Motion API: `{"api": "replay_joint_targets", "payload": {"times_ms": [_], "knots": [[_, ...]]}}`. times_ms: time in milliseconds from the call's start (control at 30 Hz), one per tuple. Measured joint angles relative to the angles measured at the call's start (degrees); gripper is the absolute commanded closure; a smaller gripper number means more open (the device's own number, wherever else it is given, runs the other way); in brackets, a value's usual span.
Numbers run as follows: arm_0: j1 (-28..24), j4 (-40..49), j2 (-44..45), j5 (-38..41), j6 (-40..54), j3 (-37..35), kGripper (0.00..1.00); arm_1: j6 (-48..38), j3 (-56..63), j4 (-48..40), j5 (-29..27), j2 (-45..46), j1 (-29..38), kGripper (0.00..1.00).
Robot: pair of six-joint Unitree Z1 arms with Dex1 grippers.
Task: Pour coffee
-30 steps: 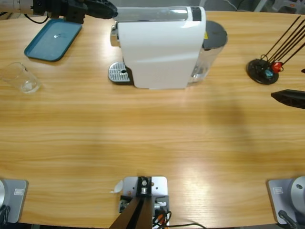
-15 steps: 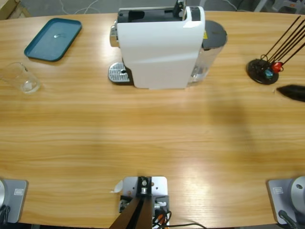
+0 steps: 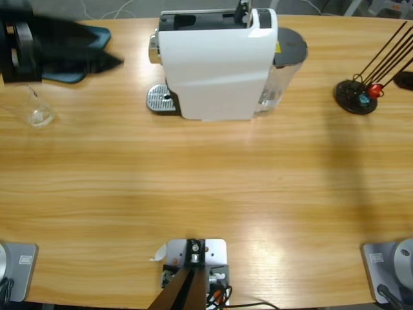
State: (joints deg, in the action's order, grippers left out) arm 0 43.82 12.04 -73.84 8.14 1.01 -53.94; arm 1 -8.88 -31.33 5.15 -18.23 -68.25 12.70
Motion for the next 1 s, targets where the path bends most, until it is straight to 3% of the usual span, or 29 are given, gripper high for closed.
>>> {"api": "replay_joint_targets", "payload": {"times_ms": [333,767,1000], "knots": [[0.4,2.0,0.6,-1.8,1.0,2.1,0.013,0.2,6.2,-18.5,7.5,-10.9,-5.8,0.119],[0.4,2.0,0.6,-1.9,0.5,2.6,0.013,4.0,8.4,-21.9,8.7,-15.6,-6.7,0.163],[0.4,2.0,0.6,-1.9,0.0,3.4,0.013,5.9,8.4,-24.9,9.4,-17.9,-8.8,0.351]]}}
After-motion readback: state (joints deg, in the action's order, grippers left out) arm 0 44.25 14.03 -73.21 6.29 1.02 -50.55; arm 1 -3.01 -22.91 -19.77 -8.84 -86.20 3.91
